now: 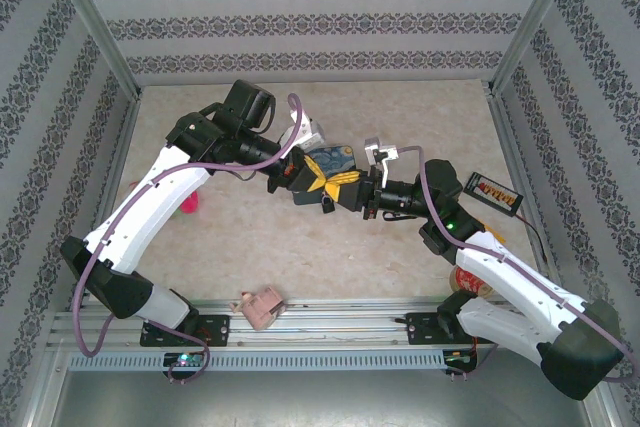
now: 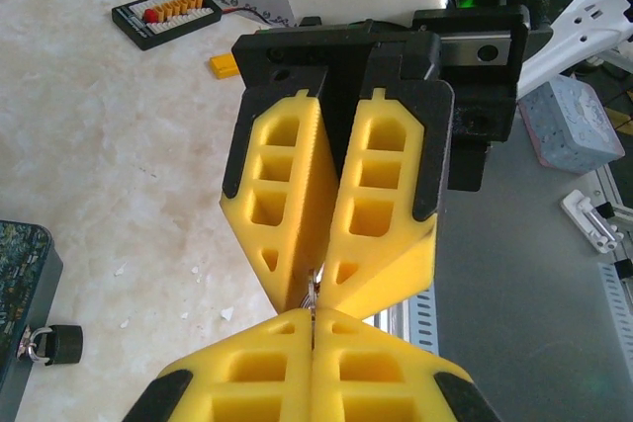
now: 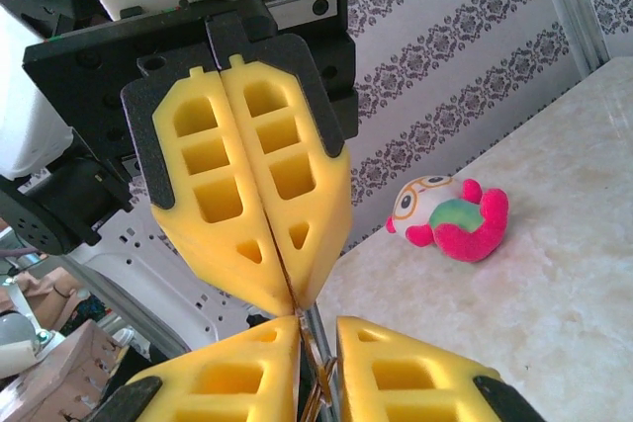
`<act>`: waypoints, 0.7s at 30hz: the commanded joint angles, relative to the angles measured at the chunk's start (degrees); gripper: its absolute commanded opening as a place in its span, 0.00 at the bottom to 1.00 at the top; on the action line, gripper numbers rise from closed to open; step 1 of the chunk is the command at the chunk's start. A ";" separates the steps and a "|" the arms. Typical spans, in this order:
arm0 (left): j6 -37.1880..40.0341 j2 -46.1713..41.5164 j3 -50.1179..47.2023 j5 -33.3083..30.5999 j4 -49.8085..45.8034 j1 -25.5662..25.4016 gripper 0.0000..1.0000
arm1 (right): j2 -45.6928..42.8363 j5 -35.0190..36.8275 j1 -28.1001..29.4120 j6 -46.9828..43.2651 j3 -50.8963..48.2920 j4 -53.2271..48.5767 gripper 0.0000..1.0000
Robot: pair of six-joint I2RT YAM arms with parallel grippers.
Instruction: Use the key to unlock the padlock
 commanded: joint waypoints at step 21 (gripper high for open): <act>-3.49 -0.72 -0.76 2.93 4.52 1.31 0.00 | -0.70 -2.61 -0.73 -0.02 -1.03 1.98 0.01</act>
